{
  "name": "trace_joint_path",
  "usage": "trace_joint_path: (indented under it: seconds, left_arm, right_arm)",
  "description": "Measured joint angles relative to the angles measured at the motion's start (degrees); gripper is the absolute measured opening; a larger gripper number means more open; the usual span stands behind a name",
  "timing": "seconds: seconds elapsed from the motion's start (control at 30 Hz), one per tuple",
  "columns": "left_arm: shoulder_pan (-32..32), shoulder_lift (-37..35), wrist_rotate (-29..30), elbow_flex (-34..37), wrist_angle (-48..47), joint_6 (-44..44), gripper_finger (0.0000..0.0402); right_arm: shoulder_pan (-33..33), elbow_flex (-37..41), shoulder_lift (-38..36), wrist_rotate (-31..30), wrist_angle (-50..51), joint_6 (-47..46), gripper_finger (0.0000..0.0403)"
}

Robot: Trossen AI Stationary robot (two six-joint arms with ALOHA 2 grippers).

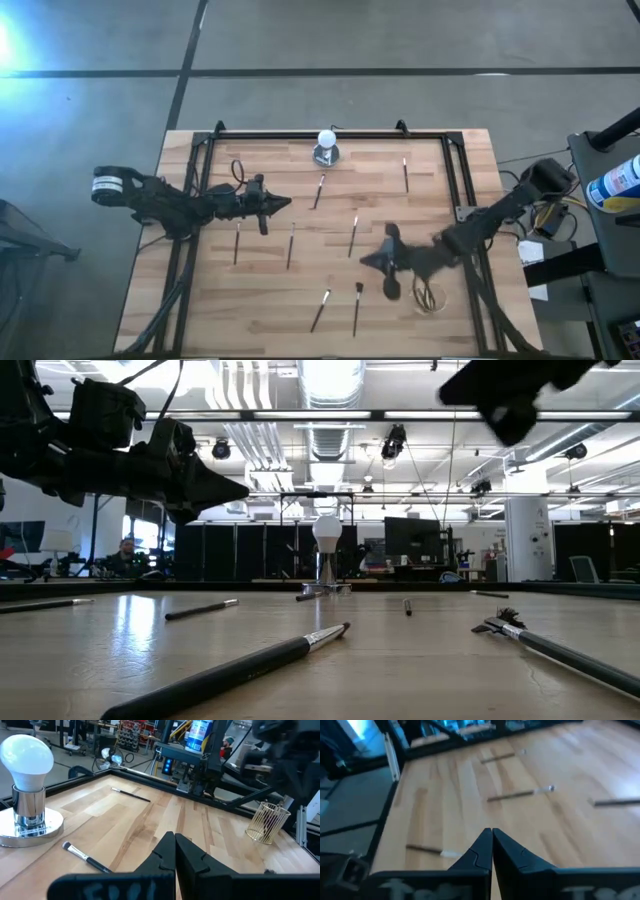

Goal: Pick & Place Makeup Supplies
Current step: Put the silver makeup brush into the gold makeup holder

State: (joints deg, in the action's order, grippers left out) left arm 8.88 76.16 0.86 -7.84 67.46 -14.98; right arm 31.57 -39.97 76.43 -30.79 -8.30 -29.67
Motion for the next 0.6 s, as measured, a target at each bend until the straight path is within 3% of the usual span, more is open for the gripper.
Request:
trace_joint_path:
  seconds: [0.13, 0.4, 0.6]
  left_arm:
    - [0.00, 0.00, 0.00, 0.00, 0.00, 0.00, 0.0000]
    - [0.00, 0.00, 0.02, 0.00, -0.55, 0.00, 0.0000]
    - [0.00, 0.00, 0.02, 0.00, -1.13, 0.02, 0.0000]
  right_arm:
    - [-8.55, 4.28, -2.40, 4.07, -3.35, 3.66, 0.0008]
    - [-25.55, 8.36, -8.02, 8.54, -1.21, 1.70, 0.0008]
    - [-36.02, 8.69, -11.18, 8.80, 7.19, -0.41, 0.0008]
